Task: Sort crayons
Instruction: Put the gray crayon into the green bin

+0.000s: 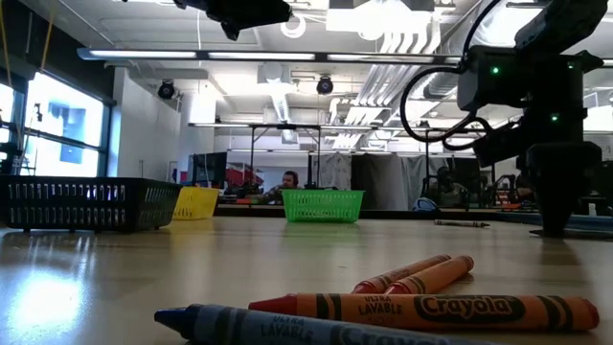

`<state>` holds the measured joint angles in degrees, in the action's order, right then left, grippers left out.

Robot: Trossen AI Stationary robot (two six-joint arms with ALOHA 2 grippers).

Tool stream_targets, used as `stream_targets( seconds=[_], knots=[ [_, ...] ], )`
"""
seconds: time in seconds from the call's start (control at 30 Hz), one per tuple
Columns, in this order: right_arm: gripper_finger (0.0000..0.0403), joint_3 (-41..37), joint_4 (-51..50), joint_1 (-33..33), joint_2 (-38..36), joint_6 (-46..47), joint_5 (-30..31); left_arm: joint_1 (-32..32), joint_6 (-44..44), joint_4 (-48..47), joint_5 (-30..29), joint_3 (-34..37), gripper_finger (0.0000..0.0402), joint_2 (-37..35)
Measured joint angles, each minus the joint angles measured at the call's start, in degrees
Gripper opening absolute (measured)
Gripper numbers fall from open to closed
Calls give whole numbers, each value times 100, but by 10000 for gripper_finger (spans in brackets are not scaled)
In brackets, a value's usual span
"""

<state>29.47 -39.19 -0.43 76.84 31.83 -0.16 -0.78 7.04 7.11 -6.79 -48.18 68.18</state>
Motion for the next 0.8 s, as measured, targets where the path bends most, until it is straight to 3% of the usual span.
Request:
stream_targets(
  seconds=[0.5, 0.8],
  knots=[
    [2, 553, 305, 4, -237, 20, 277, -2, -441, -832, -38, 0, 74, 0],
    [1, 980, 1887, 4, -376, -772, 782, -5, -699, -1455, -329, 2, 74, 0]
  ],
)
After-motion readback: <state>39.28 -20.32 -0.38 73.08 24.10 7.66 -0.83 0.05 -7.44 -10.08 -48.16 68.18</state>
